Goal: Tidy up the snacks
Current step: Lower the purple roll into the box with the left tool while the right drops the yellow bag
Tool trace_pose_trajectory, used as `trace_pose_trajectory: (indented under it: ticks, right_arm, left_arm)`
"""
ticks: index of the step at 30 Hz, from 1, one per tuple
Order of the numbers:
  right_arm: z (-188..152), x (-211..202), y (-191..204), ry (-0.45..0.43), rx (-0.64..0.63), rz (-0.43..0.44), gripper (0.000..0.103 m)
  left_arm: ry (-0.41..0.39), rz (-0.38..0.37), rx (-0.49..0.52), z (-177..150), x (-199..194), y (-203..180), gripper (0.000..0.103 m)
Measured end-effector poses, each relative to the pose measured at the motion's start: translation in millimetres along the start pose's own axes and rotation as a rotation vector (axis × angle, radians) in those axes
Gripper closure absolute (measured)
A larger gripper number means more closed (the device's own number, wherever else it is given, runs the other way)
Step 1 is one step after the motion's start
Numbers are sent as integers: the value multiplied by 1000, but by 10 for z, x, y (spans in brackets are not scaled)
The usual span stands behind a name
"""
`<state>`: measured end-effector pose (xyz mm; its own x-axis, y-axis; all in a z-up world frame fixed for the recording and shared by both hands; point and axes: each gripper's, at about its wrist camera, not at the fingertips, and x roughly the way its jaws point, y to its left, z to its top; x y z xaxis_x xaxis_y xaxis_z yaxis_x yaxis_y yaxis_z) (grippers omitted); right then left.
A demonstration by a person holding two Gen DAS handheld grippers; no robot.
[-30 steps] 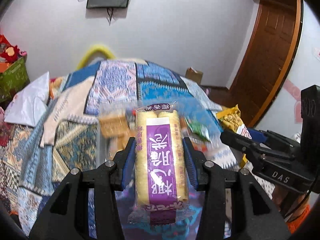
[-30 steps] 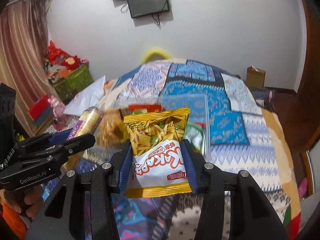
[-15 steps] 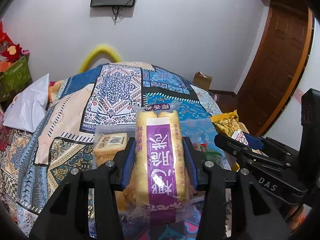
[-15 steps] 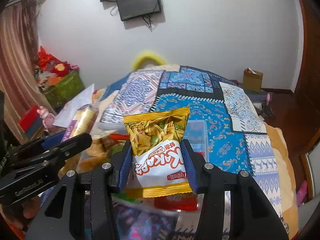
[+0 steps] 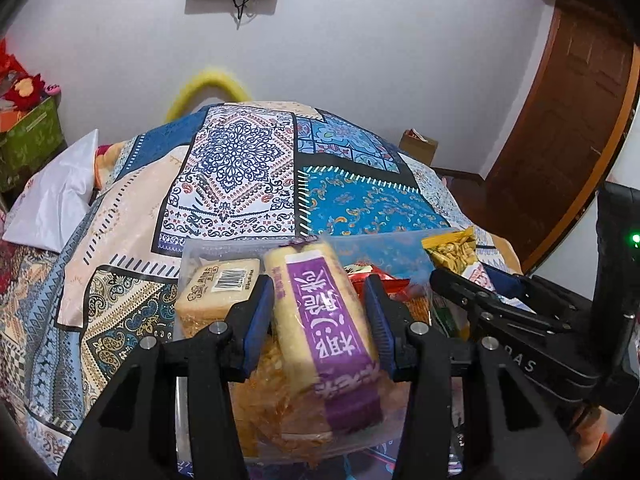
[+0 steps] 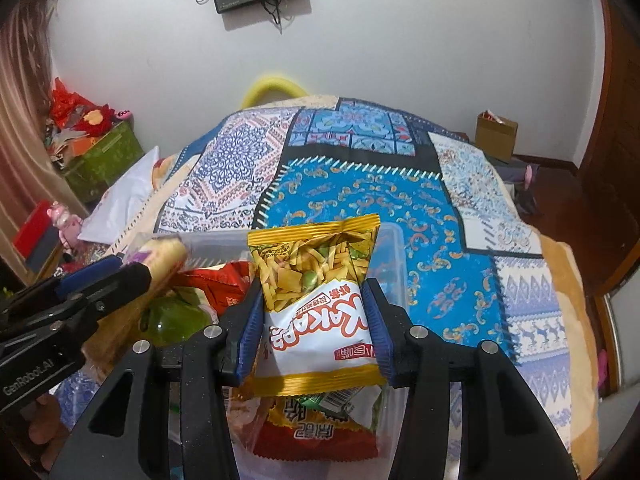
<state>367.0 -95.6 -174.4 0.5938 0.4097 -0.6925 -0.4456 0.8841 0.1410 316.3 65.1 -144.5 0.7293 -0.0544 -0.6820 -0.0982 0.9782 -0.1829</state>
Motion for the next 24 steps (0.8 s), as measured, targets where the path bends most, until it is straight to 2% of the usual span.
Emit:
trace_pose_trajectory:
  ticks: [2, 5, 12, 16, 24]
  right_arm:
    - [-4, -19, -5, 3, 3, -7, 55]
    - [8, -71, -27, 2, 6, -7, 44]
    - [10, -393, 40, -43, -31, 3, 44]
    - [24, -694, 86, -99, -36, 27, 44]
    - [-22, -1586, 266, -271, -70, 71, 44]
  left_arm:
    - [4, -2, 6, -3, -20, -7, 52]
    - [-5, -9, 3, -2, -93, -8, 49]
    - [-64, -17, 3, 19, -453, -21, 49]
    - [-138, -28, 12, 13, -850, -53, 49]
    - [-309, -49, 45, -61, -1759, -142, 49]
